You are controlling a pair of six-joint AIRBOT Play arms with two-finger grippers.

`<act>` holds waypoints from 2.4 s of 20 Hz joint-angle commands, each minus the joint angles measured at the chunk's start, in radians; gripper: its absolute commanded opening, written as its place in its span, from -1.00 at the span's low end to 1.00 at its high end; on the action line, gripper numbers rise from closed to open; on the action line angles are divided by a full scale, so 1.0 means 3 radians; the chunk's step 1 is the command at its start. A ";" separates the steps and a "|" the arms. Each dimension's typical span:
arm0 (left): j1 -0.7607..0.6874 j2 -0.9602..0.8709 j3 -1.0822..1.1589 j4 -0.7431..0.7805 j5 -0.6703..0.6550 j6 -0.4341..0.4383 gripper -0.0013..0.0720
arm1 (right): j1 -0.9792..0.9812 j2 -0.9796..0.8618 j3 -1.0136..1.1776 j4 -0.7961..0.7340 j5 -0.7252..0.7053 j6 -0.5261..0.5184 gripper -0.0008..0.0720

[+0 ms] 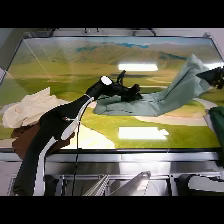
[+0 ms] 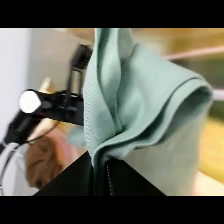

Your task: Fold the shirts.

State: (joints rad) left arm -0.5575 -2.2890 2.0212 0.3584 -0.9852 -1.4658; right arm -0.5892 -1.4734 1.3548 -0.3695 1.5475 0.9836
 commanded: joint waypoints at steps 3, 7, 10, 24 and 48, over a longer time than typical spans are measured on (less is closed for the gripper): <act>0.0327 0.0617 0.0122 -0.1446 -0.0801 0.0856 -0.95 | 0.0669 0.0195 0.0004 0.0537 -0.0210 -0.0009 -0.92; 0.1017 0.1560 -0.0210 -0.1441 -0.1386 0.1034 -0.94 | 0.1887 0.0148 0.0004 0.0188 -0.1233 -0.0009 -0.92; 0.1445 0.2070 -0.0264 -0.1433 -0.1638 0.1059 -0.94 | 0.2913 -0.0158 0.0005 -0.0216 -0.2183 -0.0004 -0.92; 0.1587 0.2551 -0.0270 -0.0465 -0.2139 0.0891 -0.94 | 0.2047 -0.0123 -0.0203 -0.0825 -0.1296 0.0366 -0.92; 0.2681 0.3985 -0.3700 0.0051 -0.1857 0.1207 -0.93 | 0.1989 -0.0938 -0.0352 -0.0624 -0.1339 0.0633 -0.92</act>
State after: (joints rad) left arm 0.1936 -1.1500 0.9668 0.3748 -1.5425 -1.1149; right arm 0.0116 -1.7916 1.2194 -0.5755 1.0756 1.1599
